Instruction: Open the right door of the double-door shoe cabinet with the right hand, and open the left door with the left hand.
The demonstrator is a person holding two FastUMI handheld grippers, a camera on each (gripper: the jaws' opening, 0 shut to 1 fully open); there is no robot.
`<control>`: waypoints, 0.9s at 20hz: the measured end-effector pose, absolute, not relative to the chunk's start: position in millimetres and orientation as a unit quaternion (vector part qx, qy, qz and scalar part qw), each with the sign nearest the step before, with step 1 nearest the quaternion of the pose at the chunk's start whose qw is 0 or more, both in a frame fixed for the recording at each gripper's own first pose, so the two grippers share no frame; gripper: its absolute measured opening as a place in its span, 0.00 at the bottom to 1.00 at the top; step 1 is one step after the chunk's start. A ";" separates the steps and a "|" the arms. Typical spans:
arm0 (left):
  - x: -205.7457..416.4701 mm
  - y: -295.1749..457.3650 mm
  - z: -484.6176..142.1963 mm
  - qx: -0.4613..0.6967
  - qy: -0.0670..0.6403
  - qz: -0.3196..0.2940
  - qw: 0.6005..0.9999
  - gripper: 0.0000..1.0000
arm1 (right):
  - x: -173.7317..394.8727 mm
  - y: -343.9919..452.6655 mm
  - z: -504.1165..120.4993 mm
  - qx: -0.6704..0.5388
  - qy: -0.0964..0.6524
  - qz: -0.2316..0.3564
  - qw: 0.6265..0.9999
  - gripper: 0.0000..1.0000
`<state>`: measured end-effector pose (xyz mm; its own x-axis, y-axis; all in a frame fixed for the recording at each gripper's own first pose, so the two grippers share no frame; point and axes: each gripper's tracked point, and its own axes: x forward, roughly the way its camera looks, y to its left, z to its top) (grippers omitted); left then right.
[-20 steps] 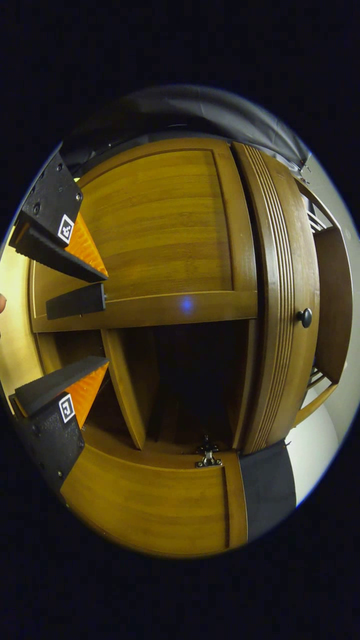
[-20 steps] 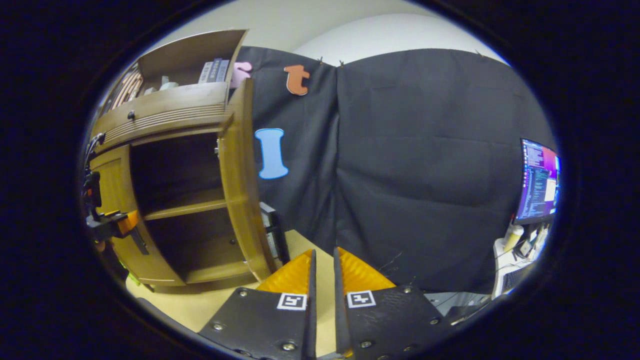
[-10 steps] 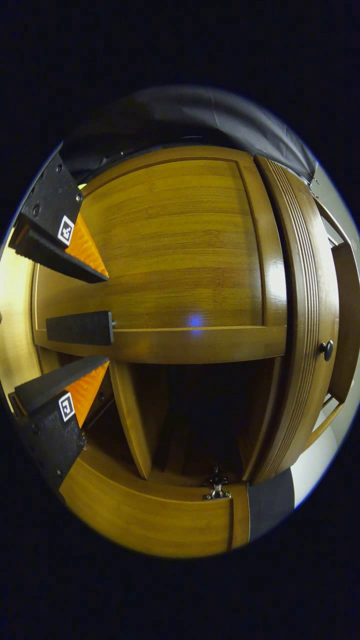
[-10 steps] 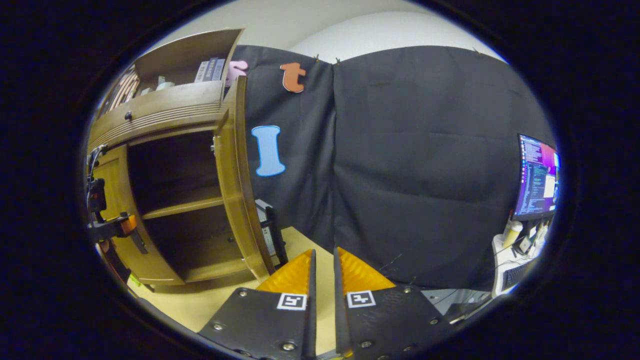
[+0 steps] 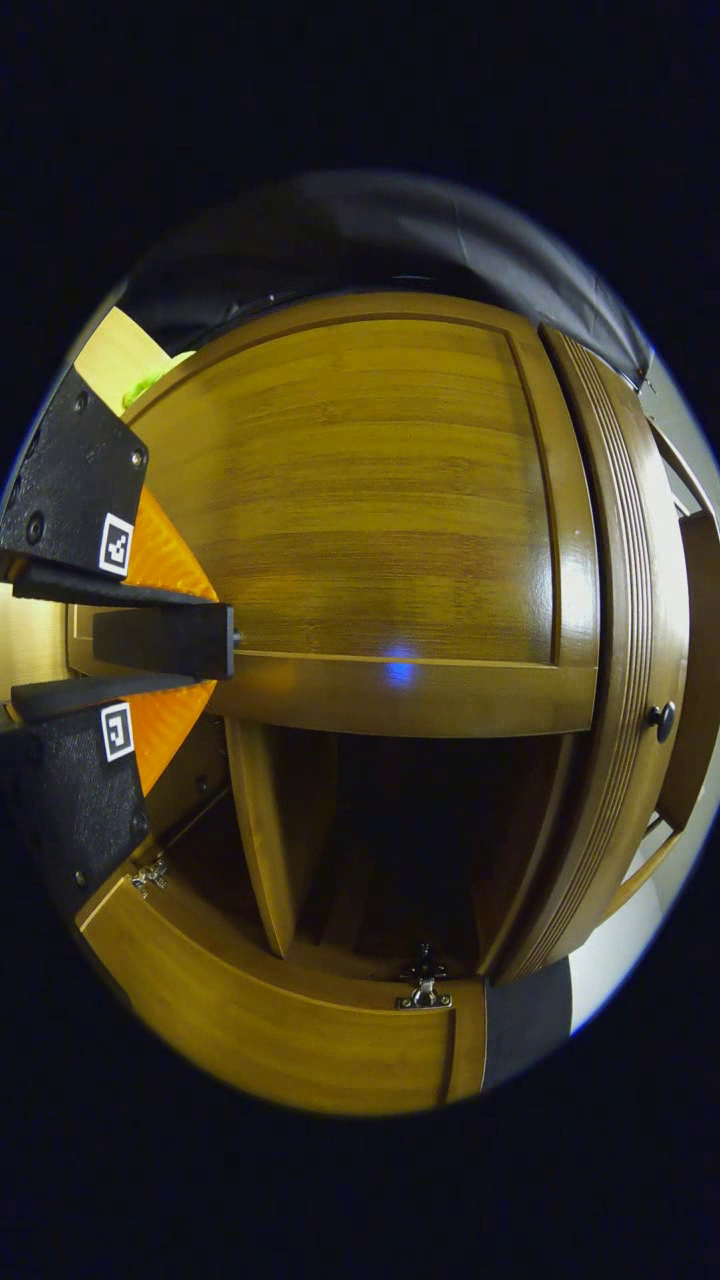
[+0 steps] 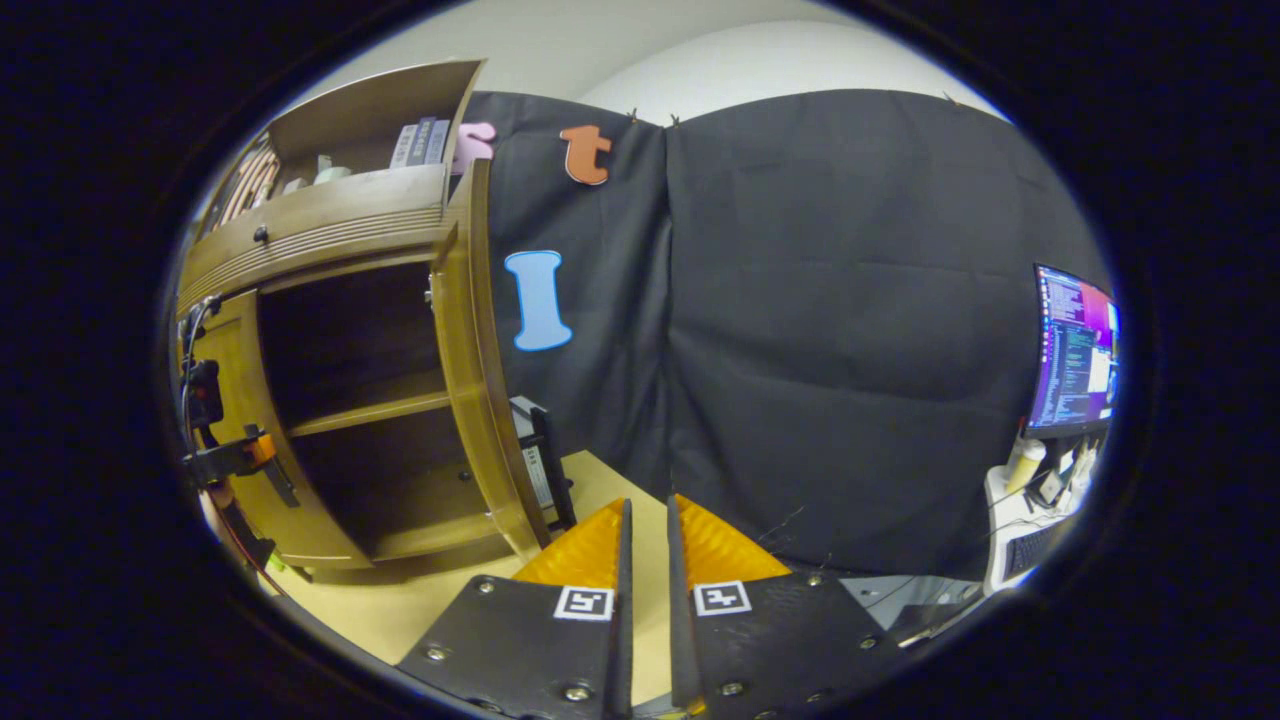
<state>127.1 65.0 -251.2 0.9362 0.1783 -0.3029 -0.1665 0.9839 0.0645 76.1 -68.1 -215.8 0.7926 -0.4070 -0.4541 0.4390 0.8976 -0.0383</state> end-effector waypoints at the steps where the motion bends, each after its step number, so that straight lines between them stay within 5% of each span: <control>1: 121.8 64.3 -250.5 0.021 0.153 0.089 0.984 0.32 | 76.9 -67.9 -216.2 0.037 0.233 -0.219 0.947 0.15; 12: 11.5 80.9 -225.7 0.020 0.153 0.141 0.978 0.28 | 94.3 -65.1 -220.4 0.040 0.238 -0.139 0.961 0.15; 18: -65.7 122.6 -208.9 0.020 0.139 0.233 0.962 0.17 | 95.4 -63.2 -230.4 0.040 0.243 -0.083 0.966 0.15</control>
